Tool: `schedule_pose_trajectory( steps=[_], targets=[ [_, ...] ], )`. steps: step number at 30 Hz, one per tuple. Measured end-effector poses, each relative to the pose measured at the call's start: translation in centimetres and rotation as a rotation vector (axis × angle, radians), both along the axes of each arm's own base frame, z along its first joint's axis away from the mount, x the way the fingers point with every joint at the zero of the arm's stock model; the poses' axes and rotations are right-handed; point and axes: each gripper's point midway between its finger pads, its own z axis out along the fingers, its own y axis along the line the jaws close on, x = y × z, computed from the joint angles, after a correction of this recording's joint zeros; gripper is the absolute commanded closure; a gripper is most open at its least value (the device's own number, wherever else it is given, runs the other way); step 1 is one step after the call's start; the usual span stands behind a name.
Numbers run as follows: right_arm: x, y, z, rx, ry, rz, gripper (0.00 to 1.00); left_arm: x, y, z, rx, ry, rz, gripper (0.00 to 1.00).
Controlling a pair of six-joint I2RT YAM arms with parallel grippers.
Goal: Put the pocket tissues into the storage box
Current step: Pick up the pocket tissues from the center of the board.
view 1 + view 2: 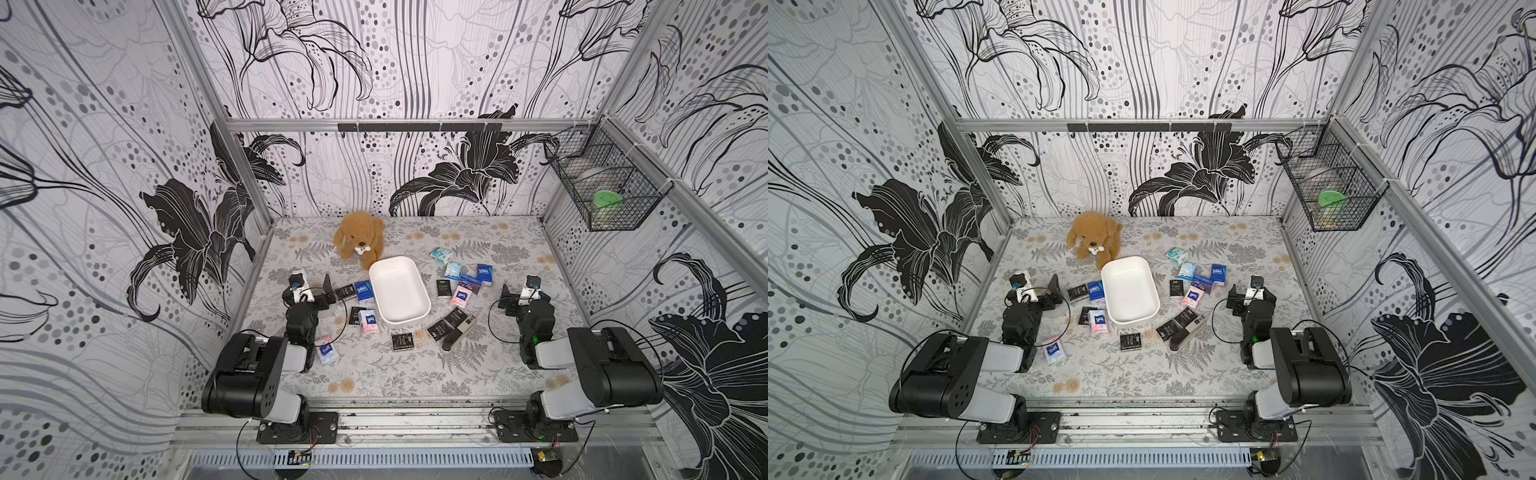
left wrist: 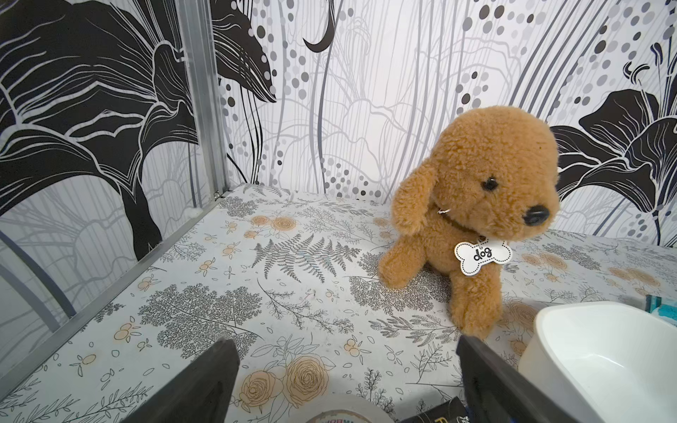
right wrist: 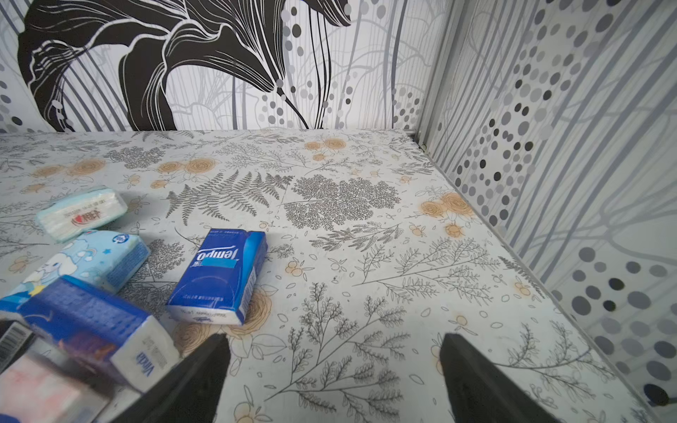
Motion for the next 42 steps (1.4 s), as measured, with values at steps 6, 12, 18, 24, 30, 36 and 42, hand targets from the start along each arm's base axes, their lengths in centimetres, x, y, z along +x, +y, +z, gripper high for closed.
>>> schedule_pose_trajectory(
  steps=[6,12,18,24,30,36,42],
  targets=[
    [0.0,0.0,0.0,0.000,0.000,0.000,0.04,0.0,0.0,0.0,0.000,0.000,0.000,0.02],
    [0.0,0.0,0.0,0.000,0.000,0.000,0.04,0.0,0.0,0.0,0.000,0.000,0.000,0.02],
    [0.0,0.0,0.0,0.000,0.000,0.000,0.04,0.0,0.0,0.0,0.000,0.000,0.000,0.02],
    [0.0,0.0,0.0,0.000,0.000,0.000,0.04,0.0,0.0,0.0,0.000,0.001,0.000,0.02],
    [0.2,0.0,0.0,0.000,0.010,0.000,0.05,0.0,0.0,0.0,0.000,0.001,0.000,0.02],
    [5.7,-0.2,4.8,0.041,0.085,-0.027,0.04,0.0,0.0,0.0,0.000,0.001,0.000,0.02],
    [9.7,1.1,11.9,0.209,0.123,-0.002,0.03,0.0,0.0,-0.2,0.000,0.006,0.000,0.02]
  ],
)
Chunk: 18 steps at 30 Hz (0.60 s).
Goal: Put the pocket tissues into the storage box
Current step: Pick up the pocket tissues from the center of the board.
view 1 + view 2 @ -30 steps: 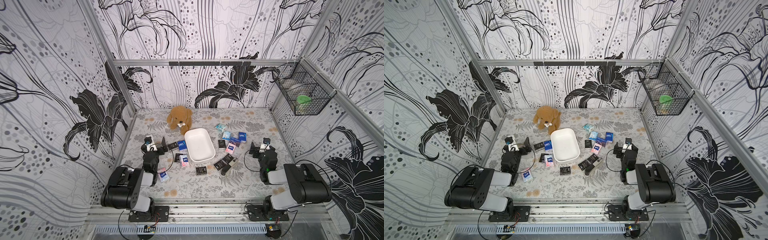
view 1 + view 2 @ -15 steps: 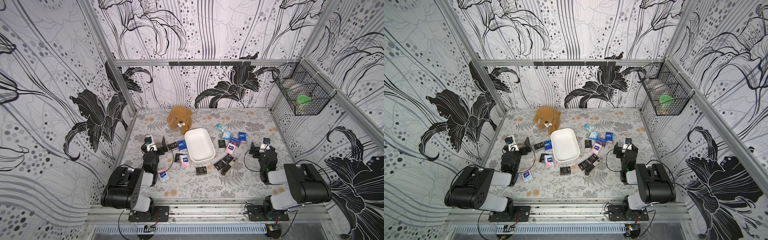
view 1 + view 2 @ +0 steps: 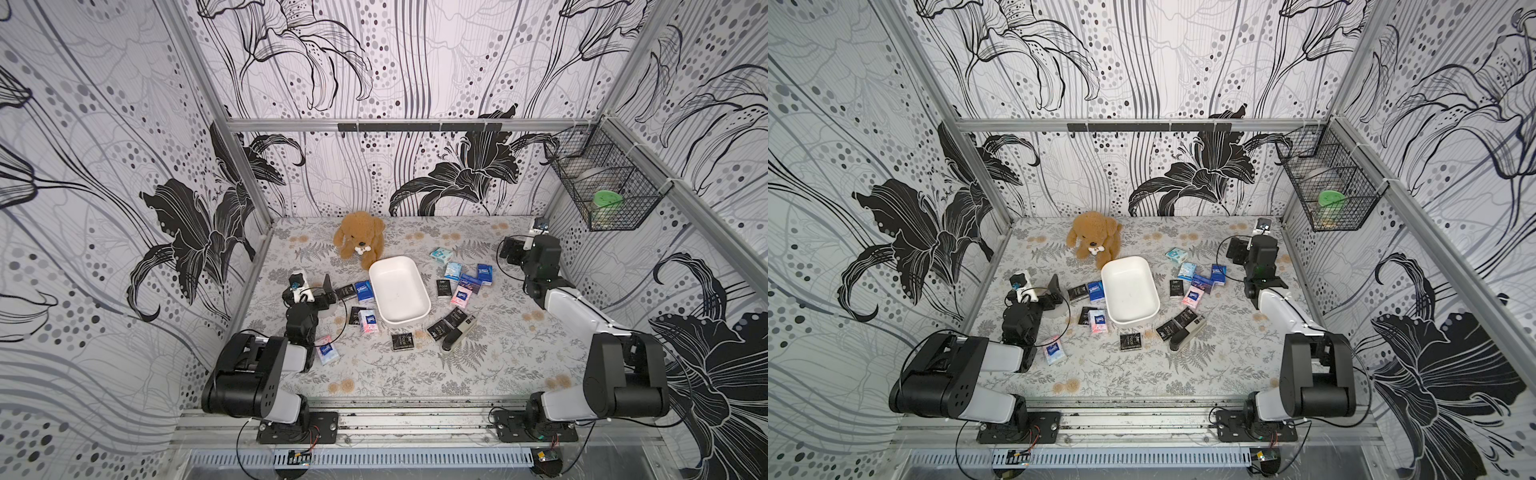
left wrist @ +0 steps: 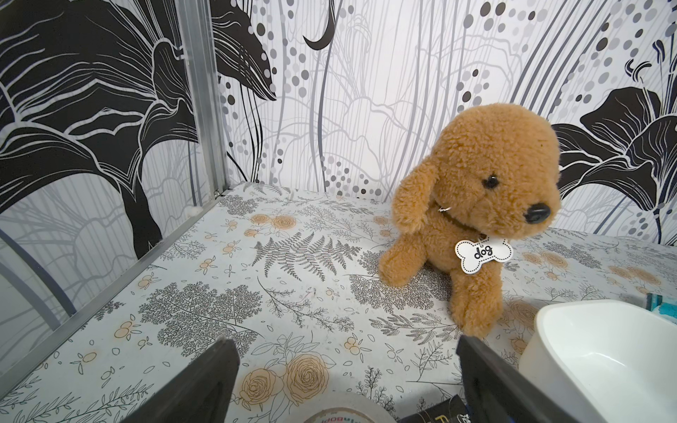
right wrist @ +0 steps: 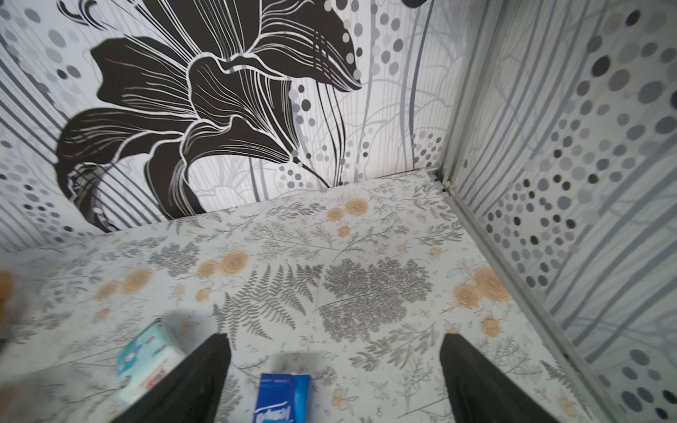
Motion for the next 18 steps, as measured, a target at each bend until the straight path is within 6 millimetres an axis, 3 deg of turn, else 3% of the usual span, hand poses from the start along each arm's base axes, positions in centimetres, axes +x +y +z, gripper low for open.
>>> schedule_pose_trajectory(
  steps=[2,6,9,12,18],
  targets=[
    [0.4,1.0,-0.5,0.059,0.073,0.036,0.00,0.0,0.0,0.0,0.000,0.002,0.000,0.02],
    [0.2,3.4,-4.1,0.144,0.261,0.136,0.13,0.0,0.0,-0.1,0.000,0.002,0.000,0.02],
    [-1.0,5.8,-6.6,0.156,0.394,0.225,0.15,0.0,0.1,-0.2,0.000,0.010,0.009,0.02],
    [-2.5,8.6,-7.5,0.133,0.481,0.321,0.15,0.1,0.6,0.2,0.001,0.033,0.038,0.02],
    [-4.0,11.8,-7.6,0.071,0.552,0.465,0.15,0.7,1.6,6.6,-0.068,-0.030,0.106,0.02]
  ],
)
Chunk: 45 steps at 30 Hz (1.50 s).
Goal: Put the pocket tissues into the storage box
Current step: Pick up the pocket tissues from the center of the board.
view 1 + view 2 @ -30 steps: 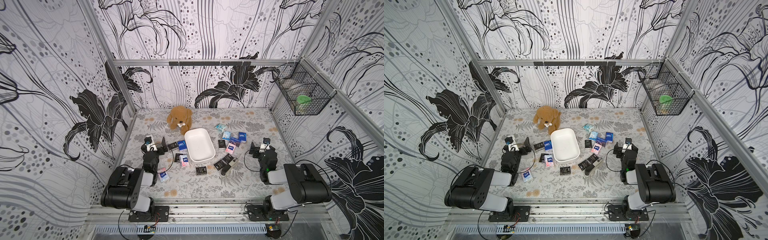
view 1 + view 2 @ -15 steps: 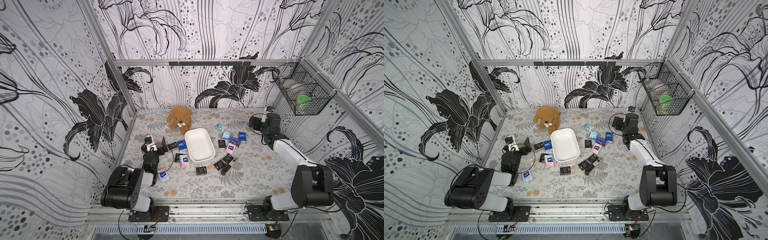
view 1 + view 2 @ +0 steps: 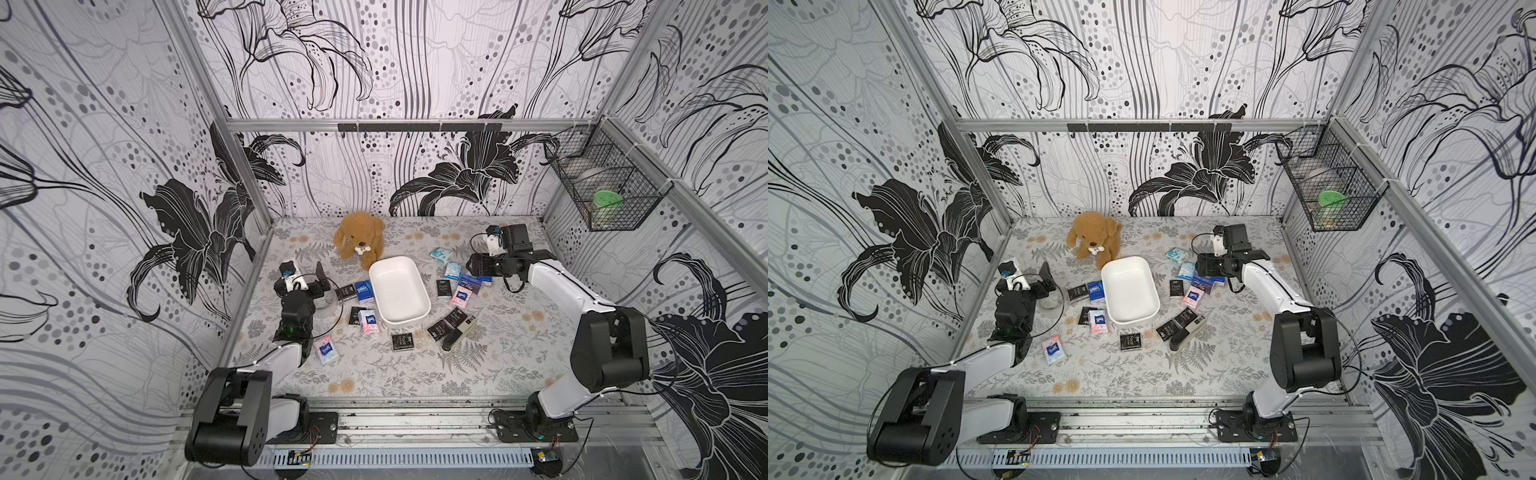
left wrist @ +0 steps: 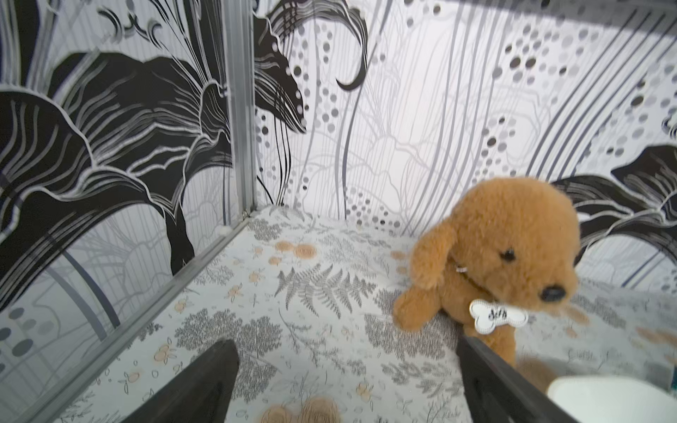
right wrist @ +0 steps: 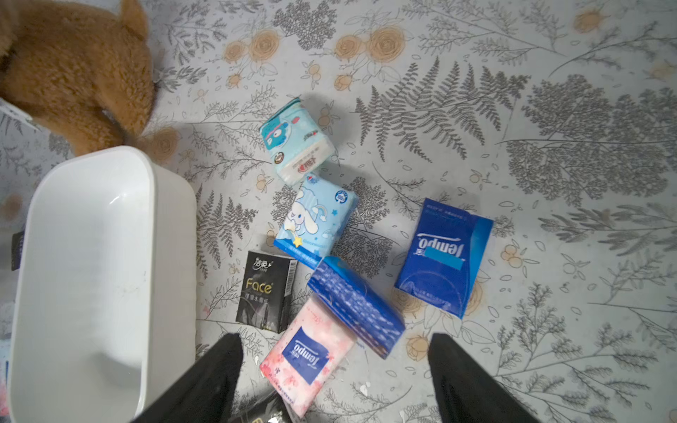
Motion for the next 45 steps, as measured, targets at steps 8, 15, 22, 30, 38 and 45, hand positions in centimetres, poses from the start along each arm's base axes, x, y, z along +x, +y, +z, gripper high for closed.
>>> schedule_pose_trajectory(
  steps=[8,15,22,30,38,45],
  targets=[
    [-1.0,1.2,-3.3,-0.106,0.096,0.148,0.18,0.7,-0.7,2.4,-0.214,0.134,-0.007,0.02],
    [-0.5,0.7,-5.4,-0.185,0.140,0.198,0.19,-1.0,-3.1,-2.6,-0.456,0.331,-0.065,0.02],
    [0.2,0.2,-7.1,-0.238,0.165,0.213,0.25,-1.9,-5.5,-4.1,-0.606,0.408,-0.133,0.03],
    [0.1,0.3,-8.0,-0.244,0.184,0.226,0.57,-2.1,-7.0,-4.3,-0.674,0.428,-0.171,0.03],
    [0.0,0.6,-8.1,-0.240,0.184,0.227,0.58,-2.3,-7.0,-3.9,-0.687,0.416,-0.171,0.03],
    [-0.4,0.8,-8.5,-0.243,0.195,0.233,0.56,-2.6,-7.0,-3.3,-0.693,0.401,-0.174,0.03]
  ],
)
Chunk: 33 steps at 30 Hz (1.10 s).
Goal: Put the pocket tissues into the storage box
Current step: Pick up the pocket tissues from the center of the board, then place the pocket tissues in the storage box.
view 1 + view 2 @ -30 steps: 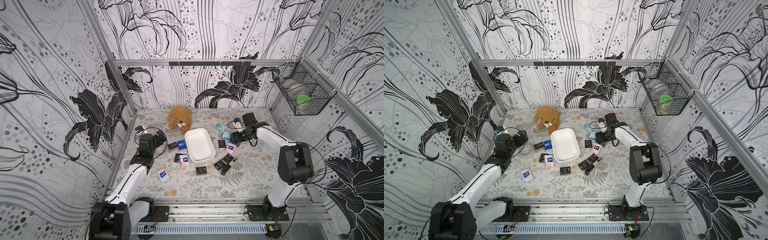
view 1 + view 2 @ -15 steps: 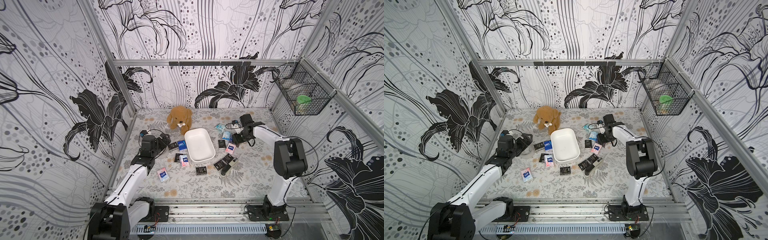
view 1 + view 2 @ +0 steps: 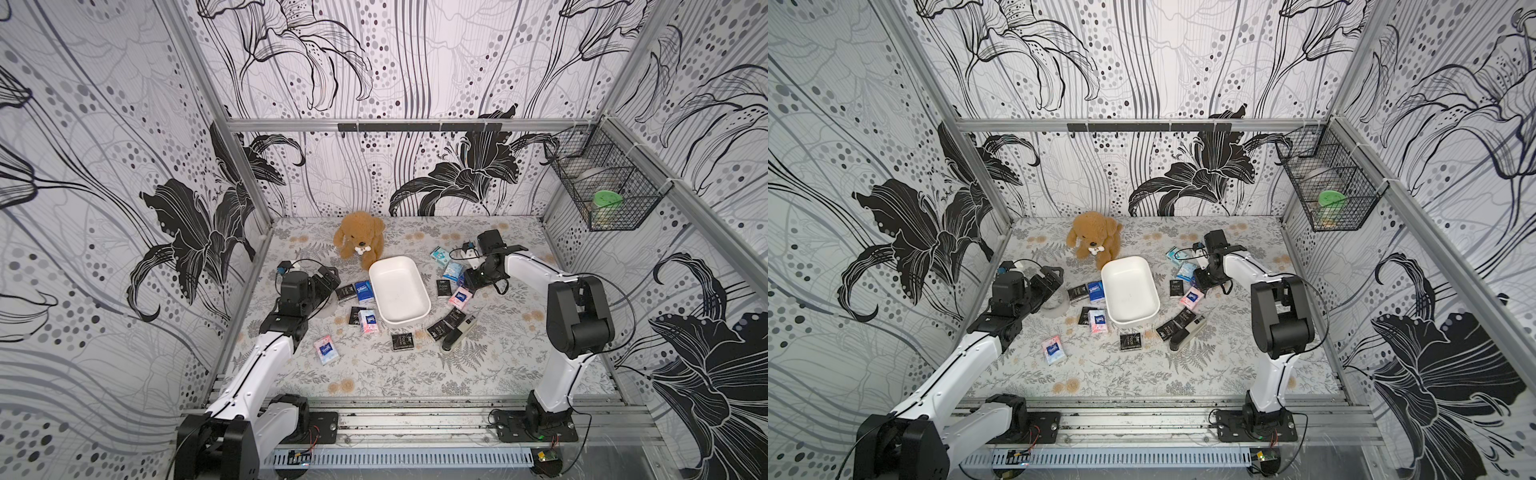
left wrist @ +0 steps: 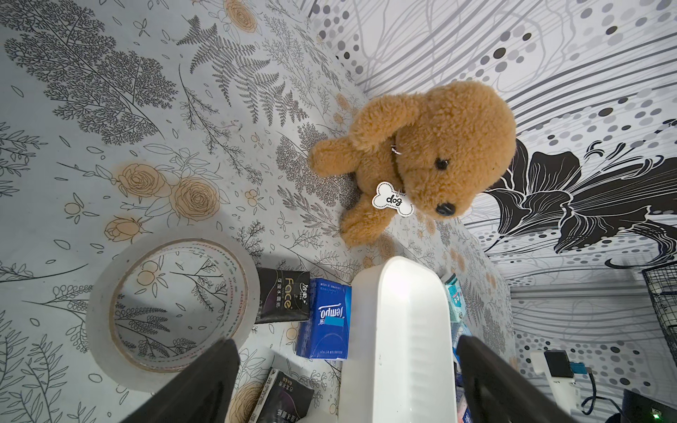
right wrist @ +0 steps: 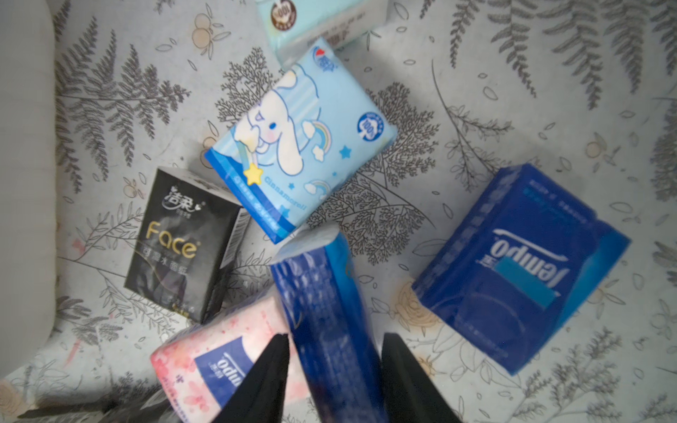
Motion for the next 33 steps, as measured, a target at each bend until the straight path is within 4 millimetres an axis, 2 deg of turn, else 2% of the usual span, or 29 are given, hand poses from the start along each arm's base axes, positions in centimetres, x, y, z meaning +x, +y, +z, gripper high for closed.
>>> schedule_pose_trajectory(
  steps=[9,16,18,24,27,31,33],
  targets=[
    [-0.3,0.0,-0.3,-0.015,0.008,-0.010,0.83,-0.7,0.1,-0.7,-0.002,0.012,0.002,0.03],
    [-0.4,-0.2,0.3,-0.023,-0.002,-0.032,0.90,-1.0,0.0,-1.3,-0.017,0.025,0.004,0.03],
    [-0.4,-0.3,1.5,-0.018,-0.024,-0.051,0.94,-1.0,-0.1,-1.4,-0.027,0.029,0.004,0.03],
    [-0.7,-0.5,6.6,0.036,-0.114,-0.130,0.97,-0.7,-0.6,-2.0,-0.052,0.045,-0.010,0.03],
    [-1.1,-0.3,8.6,0.085,-0.139,-0.181,0.97,-0.6,-0.8,-2.6,-0.060,0.065,-0.016,0.03],
    [-1.6,0.8,11.1,0.200,-0.164,-0.238,0.97,-0.6,-1.0,-3.1,-0.073,0.081,-0.025,0.03],
    [-2.2,2.0,12.4,0.277,-0.178,-0.253,0.97,-0.6,-1.1,-3.1,-0.081,0.083,-0.028,0.03]
  ],
)
